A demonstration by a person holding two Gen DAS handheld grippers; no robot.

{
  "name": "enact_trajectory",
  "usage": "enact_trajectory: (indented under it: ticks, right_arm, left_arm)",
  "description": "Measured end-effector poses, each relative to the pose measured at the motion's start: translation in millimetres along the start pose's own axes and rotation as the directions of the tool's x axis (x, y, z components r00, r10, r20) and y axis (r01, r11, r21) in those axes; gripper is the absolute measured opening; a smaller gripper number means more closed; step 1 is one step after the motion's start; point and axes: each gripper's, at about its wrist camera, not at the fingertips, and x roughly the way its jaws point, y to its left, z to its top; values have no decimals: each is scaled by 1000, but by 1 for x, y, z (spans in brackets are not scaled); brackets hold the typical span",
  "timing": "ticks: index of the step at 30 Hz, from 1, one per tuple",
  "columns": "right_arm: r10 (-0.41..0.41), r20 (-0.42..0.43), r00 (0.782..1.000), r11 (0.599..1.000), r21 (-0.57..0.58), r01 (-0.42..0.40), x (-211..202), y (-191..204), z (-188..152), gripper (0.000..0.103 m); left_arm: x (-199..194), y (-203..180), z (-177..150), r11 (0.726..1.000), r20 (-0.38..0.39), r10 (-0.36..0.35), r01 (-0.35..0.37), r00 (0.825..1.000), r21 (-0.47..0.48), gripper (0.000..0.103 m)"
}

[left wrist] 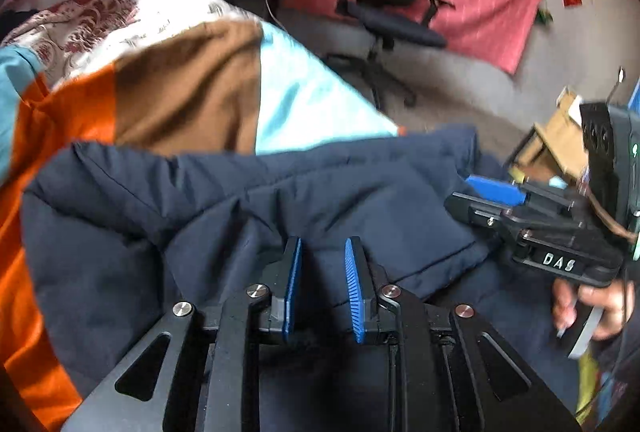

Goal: Fold large clothes
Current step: 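Lower the folded hem onto the jacket and open both grippers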

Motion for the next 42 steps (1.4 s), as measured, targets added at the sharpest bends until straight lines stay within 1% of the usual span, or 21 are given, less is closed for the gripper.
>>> enact_trajectory:
  ticks: [2,4,6,9,12,14,19,20,22,23,24,26,29,32,34,36,38,39,40,41,42]
  right_arm:
    - [-18,-57,998,999,-44,15,13,0,-16,43]
    - [-23,-57,998,998,-57,20,20,-2,-28,43]
    - [-29,-52,998,998,-54,26,29,-4,-36,43]
    - [-46,-25,999,996,-81,44,42,-6,-46,44]
    - [-68,1,998,993,-99,68,47,-4,-51,44]
    - [-76,14,997,991,-106,77,48,-4,-52,44]
    - [-58,59,997,993,-99,64,41,-6,-56,45]
    - [-49,68,996,994,-90,55,37,-8,-56,46]
    - [-40,92,995,998,-49,45,30,-12,-60,52]
    - [-54,108,993,998,-13,55,23,-15,-63,57]
    - [-94,137,986,995,29,91,14,-18,-69,58]
    - [-149,137,979,988,60,142,6,-18,-78,63]
    - [-147,86,985,988,55,143,13,-19,-82,63]
    - [-178,53,983,983,49,176,26,-19,-79,64]
    - [-207,50,977,978,35,205,29,-15,-79,64]
    - [-213,52,976,977,28,212,30,-13,-79,66]
    - [-212,59,975,977,35,210,26,-14,-79,67]
    - [-213,56,975,977,37,211,23,-13,-78,70]
    - [-209,52,977,977,43,207,20,-13,-78,72]
    - [-200,48,979,979,50,198,17,-12,-78,75]
    - [-192,47,980,980,53,190,12,-9,-78,76]
  left_arm:
    - [10,-4,-9,999,-11,33,-33,999,38,12]
    - [16,-5,-15,997,0,53,-53,999,64,11]
    - [28,0,-21,994,11,75,-75,997,78,5]
    - [37,13,-30,999,36,47,-48,998,16,3]
    - [33,16,-40,999,89,40,-40,995,-1,3]
    - [23,20,-47,1000,128,11,-9,992,-16,3]
    - [-9,34,-53,990,237,-10,42,972,-132,3]
    - [-10,37,-58,987,236,-12,50,972,-154,3]
    - [-10,37,-60,988,219,-14,46,976,-144,3]
    - [-10,34,-63,992,207,-6,32,978,-123,3]
    - [-10,31,-65,995,199,2,19,980,-102,3]
    - [-4,31,-65,996,169,8,8,986,-94,3]
    - [9,36,-64,993,147,5,12,989,-115,3]
    - [11,37,-64,993,146,1,17,989,-120,3]
    - [8,39,-65,990,154,-14,35,988,-137,3]
    - [6,42,-63,984,139,-27,51,990,-170,3]
    - [-1,38,-57,983,119,-15,36,993,-182,4]
    - [-6,32,-54,986,108,12,6,994,-169,7]
    - [-10,27,-53,988,106,24,-7,994,-156,17]
    - [-16,20,-52,990,111,36,-20,993,-139,35]
    - [-22,16,-52,990,124,43,-25,991,-137,45]
